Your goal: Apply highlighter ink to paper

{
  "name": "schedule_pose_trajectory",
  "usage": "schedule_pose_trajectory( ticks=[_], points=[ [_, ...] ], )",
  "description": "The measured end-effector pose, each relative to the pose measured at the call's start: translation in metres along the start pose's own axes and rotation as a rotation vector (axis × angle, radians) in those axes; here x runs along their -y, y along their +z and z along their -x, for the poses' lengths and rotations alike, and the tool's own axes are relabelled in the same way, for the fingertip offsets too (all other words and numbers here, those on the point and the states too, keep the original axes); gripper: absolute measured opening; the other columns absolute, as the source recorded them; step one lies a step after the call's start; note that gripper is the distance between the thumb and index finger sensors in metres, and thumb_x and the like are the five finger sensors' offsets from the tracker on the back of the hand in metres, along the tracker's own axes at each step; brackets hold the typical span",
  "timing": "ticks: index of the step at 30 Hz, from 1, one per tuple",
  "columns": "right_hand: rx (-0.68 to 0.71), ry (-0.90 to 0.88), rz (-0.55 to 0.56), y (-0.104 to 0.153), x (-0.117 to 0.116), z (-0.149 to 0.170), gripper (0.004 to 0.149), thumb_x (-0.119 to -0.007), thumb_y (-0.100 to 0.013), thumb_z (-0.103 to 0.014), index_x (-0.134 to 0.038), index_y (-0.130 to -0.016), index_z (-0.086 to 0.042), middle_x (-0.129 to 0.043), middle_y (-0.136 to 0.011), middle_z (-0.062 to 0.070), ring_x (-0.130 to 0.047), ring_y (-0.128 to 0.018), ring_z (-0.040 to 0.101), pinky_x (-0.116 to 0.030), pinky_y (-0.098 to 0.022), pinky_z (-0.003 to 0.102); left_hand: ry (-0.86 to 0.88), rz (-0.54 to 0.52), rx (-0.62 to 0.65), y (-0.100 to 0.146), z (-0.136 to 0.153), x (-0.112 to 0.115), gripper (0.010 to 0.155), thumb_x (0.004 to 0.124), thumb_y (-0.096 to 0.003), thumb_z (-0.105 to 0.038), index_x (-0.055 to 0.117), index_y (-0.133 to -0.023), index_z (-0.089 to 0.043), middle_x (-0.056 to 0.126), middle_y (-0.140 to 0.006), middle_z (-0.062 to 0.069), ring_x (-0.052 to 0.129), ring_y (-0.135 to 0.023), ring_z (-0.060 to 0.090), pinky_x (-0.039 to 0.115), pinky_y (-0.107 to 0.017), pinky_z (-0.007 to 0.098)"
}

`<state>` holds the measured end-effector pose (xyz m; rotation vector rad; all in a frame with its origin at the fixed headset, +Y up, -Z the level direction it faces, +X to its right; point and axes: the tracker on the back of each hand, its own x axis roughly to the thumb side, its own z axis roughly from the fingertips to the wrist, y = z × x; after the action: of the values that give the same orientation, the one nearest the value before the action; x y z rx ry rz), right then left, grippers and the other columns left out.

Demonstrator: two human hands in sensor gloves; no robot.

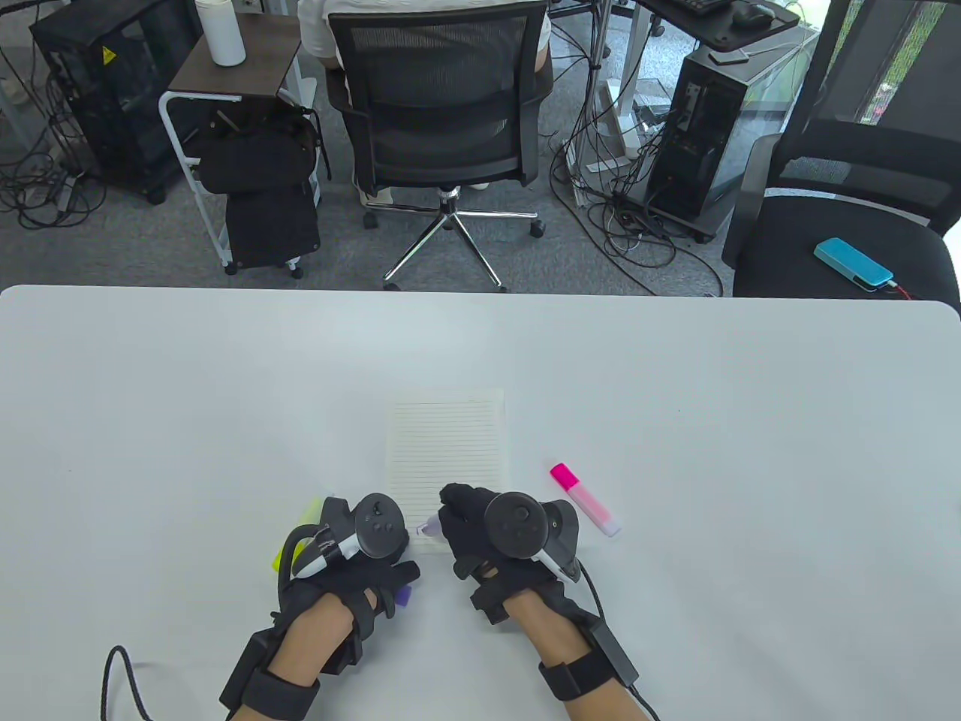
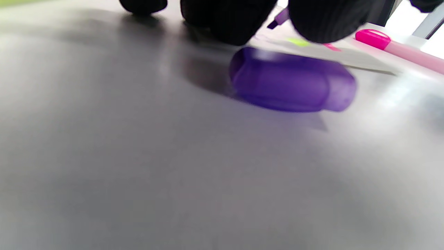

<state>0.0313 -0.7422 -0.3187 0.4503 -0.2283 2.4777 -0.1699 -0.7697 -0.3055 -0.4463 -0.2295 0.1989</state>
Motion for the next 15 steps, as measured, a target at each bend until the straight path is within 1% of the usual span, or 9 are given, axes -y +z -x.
schedule_pose_trajectory(
  ticks=[9, 15],
  points=[
    [0.010, 0.009, -0.028, 0.0007, -0.0055, -0.0021, 0.035, -0.090, -0.046, -0.034, -0.093, -0.077, -0.018, -0.100, -0.050, 0.018, -0.100, -0.027, 0.027, -0.086, -0.030, 0.049, -0.001, 0.003, -0.001, 0.0001, 0.0001, 0.0003, 0.066, 0.071, -0.0448, -0.056, 0.066, -0.102, -0.024, 0.049, -0.115, 0.000, 0.049, -0.105, 0.046, 0.039, -0.071, 0.067],
    [-0.009, 0.054, -0.009, 0.0004, -0.0011, -0.0008, 0.034, -0.090, -0.046, -0.034, -0.094, -0.075, -0.017, -0.101, -0.048, 0.018, -0.100, -0.026, 0.027, -0.086, -0.028, 0.049, 0.000, 0.005, -0.001, 0.0000, 0.0003, 0.0004, 0.066, 0.071, -0.0447, -0.056, 0.066, -0.102, -0.025, 0.049, -0.115, 0.000, 0.049, -0.105, 0.046, 0.039, -0.071, 0.067]
  ],
)
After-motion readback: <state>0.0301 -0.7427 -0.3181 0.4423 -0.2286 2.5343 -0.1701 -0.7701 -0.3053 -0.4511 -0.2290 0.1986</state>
